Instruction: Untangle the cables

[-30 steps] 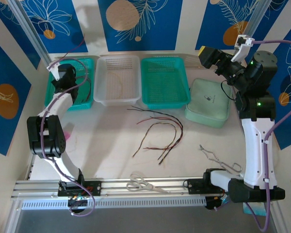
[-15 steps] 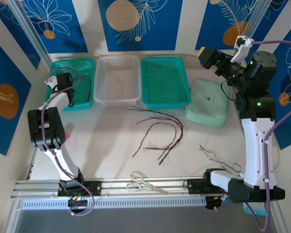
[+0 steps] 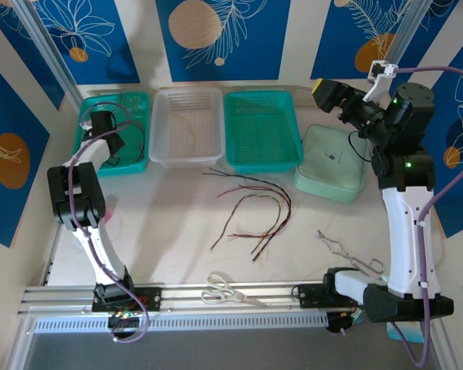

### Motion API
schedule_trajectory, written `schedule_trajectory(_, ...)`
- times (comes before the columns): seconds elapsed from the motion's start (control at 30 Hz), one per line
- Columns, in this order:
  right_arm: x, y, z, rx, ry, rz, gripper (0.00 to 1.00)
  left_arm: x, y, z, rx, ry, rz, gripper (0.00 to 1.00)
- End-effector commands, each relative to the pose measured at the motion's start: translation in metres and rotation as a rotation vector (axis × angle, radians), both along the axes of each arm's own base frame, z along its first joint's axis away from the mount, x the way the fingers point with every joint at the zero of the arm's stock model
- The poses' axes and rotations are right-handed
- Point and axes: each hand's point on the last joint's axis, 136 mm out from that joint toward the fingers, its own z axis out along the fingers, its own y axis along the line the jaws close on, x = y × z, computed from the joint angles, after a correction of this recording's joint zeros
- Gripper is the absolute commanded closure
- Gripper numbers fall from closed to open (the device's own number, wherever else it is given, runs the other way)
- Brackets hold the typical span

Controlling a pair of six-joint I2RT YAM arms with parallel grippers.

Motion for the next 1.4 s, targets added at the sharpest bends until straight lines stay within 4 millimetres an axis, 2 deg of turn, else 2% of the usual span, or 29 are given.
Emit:
schedule_trajectory(0.0, -0.009, 0.0, 0.004, -0.014, -0.03, -0.005, 0.03, 0.003, -0.005, -0.008, -0.054, 0.054, -0.051, 1.0)
schedule_trajectory(0.1, -0.008, -0.001, 0.001, -0.022, -0.026, -0.009, 0.03, 0.002, 0.001, -0.01, -0.035, 0.086, -0.03, 1.0)
schedule_trajectory(0.27, -0.005, -0.002, 0.0, -0.026, -0.022, -0.006, 0.03, -0.011, 0.021, -0.016, 0.047, 0.137, 0.07, 1.0)
schedule_trajectory(0.37, -0.002, -0.002, 0.001, -0.024, -0.024, -0.006, 0.03, -0.015, 0.026, -0.031, 0.047, 0.201, 0.09, 1.0)
schedule_trajectory(0.57, 0.0, -0.002, 0.001, -0.035, -0.019, -0.004, 0.03, -0.013, 0.023, -0.051, -0.022, 0.261, 0.097, 1.0)
schedule_trajectory(0.8, 0.003, -0.004, -0.002, -0.045, -0.009, -0.007, 0.03, -0.007, 0.036, -0.052, 0.01, 0.268, 0.105, 1.0)
schedule_trajectory(1.07, 0.008, -0.002, -0.004, -0.052, 0.003, 0.002, 0.03, -0.002, 0.042, -0.066, 0.035, 0.32, 0.095, 0.97)
schedule_trajectory(1.1, 0.008, -0.002, -0.004, -0.054, 0.003, 0.002, 0.03, 0.001, 0.041, -0.066, 0.029, 0.318, 0.083, 0.95)
schedule_trajectory(1.13, 0.008, -0.002, -0.003, -0.054, 0.001, -0.001, 0.03, 0.003, 0.038, -0.065, 0.02, 0.306, 0.067, 0.87)
schedule_trajectory(1.2, 0.008, -0.003, -0.002, -0.053, 0.001, -0.002, 0.03, 0.009, 0.032, -0.059, -0.003, 0.26, 0.041, 0.57)
schedule_trajectory(1.23, 0.008, -0.003, -0.002, -0.053, 0.0, -0.002, 0.03, 0.012, 0.027, -0.055, -0.01, 0.234, 0.022, 0.47)
schedule_trajectory(1.3, 0.007, -0.002, -0.001, -0.051, -0.003, 0.0, 0.03, 0.016, 0.02, -0.042, -0.002, 0.189, -0.005, 0.42)
schedule_trajectory(1.37, 0.007, -0.001, -0.002, -0.049, -0.003, 0.003, 0.03, 0.017, 0.015, -0.031, 0.005, 0.157, -0.026, 0.33)
